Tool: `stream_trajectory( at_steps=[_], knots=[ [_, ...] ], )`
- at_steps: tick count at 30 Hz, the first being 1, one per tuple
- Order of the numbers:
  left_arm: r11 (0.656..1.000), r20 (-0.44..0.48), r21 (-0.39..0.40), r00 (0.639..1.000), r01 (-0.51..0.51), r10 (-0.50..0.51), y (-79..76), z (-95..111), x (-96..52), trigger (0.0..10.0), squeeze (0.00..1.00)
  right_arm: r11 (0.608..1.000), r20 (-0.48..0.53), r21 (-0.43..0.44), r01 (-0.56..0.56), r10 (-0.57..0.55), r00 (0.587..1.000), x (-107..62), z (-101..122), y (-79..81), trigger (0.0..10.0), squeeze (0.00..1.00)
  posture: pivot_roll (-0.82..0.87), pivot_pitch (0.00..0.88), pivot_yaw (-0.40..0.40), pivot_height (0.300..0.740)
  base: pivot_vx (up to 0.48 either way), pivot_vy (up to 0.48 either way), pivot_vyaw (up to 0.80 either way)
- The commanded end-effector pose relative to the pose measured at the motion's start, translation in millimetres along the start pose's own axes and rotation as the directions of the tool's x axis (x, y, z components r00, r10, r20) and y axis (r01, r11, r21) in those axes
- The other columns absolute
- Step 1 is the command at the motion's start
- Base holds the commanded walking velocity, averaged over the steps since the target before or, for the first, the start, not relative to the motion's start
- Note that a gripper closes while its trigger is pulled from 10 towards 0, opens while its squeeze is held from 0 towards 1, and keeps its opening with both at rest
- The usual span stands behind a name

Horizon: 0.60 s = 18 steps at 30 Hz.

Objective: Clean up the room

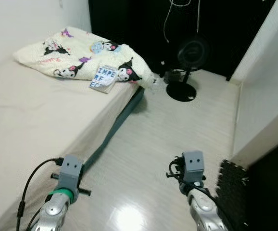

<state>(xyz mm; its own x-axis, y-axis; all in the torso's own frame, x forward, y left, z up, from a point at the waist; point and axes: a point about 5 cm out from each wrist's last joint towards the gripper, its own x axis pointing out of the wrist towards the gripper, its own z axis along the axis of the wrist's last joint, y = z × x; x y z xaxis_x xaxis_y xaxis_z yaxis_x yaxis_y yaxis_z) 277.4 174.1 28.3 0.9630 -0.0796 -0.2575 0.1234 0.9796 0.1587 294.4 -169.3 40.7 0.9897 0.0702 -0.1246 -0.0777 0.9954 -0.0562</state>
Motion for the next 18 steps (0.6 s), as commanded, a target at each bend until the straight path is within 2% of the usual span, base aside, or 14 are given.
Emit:
stream_trajectory(
  at_steps=[1, 10, 15, 18],
  knots=[
    [1.000, -0.031, 0.012, 0.999, -0.011, 0.011, 2.4, -9, -5.6, 10.0, 0.00, 1.000, 0.020, 0.009, -0.030, 0.030, 0.999, -0.8, 2, 6.8, 10.0, 0.00, -0.02, 0.032, 0.037, 0.740, 0.000, 0.000, 0.80],
    [0.999, -0.023, 0.018, 0.999, -0.047, 0.048, 2.5, -6, -6.1, 10.0, 0.00, 0.988, 0.122, 0.027, -0.152, 0.148, 0.981, 8.7, 29, 30.4, 10.0, 0.00, -0.01, 0.037, 0.037, 0.740, 0.000, 0.000, 0.80],
    [0.997, -0.032, 0.016, 0.997, -0.071, 0.071, 4.5, -6, -7.2, 10.0, 0.00, 0.972, 0.151, 0.060, -0.225, 0.214, 0.965, 10.1, 38, 42.5, 10.0, 0.00, 0.00, 0.038, 0.037, 0.740, 0.000, 0.000, 0.80],
    [0.997, -0.031, 0.003, 0.996, -0.081, 0.081, 5.5, -5, -7.2, 10.0, 0.00, 0.971, 0.151, 0.069, -0.227, 0.215, 0.965, 9.5, 38, 43.5, 10.0, 0.00, 0.00, 0.038, 0.036, 0.740, 0.000, 0.000, 0.80]
  ],
)
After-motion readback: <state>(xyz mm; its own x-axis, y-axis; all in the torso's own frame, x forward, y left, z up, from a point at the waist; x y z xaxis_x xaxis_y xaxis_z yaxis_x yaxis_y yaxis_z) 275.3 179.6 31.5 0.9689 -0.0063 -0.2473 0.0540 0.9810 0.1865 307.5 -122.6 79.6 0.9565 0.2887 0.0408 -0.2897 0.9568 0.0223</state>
